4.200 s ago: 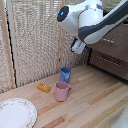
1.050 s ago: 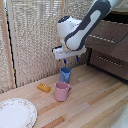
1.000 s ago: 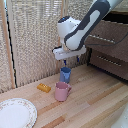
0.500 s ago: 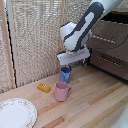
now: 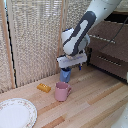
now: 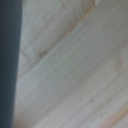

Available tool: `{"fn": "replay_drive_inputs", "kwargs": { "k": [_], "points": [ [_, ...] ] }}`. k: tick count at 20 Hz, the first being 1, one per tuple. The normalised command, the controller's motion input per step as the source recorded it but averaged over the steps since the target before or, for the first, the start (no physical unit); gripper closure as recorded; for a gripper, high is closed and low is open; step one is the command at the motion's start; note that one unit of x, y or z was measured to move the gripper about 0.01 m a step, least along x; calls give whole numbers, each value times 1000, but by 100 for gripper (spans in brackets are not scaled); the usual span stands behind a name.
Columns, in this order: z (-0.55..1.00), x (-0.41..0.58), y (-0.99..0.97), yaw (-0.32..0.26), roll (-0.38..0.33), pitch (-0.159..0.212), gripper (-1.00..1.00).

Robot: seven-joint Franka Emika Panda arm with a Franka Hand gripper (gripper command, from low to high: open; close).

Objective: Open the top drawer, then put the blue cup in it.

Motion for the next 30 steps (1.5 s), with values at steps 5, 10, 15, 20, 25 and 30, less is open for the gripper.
{"fn": "replay_drive_inputs", "kwargs": {
  "k": [5,10,15,20,25,30],
  "points": [
    [-212,216,-34,-35,55,-57,-100],
    [-106,7,-9,-4,23,-53,100],
    [-46,-4,-7,0,15,0,100],
    [27,-78,-14,0,7,-35,100],
    [81,-165,0,0,7,-74,100],
    [168,-265,8,-2,11,-109,100]
  ]
}}
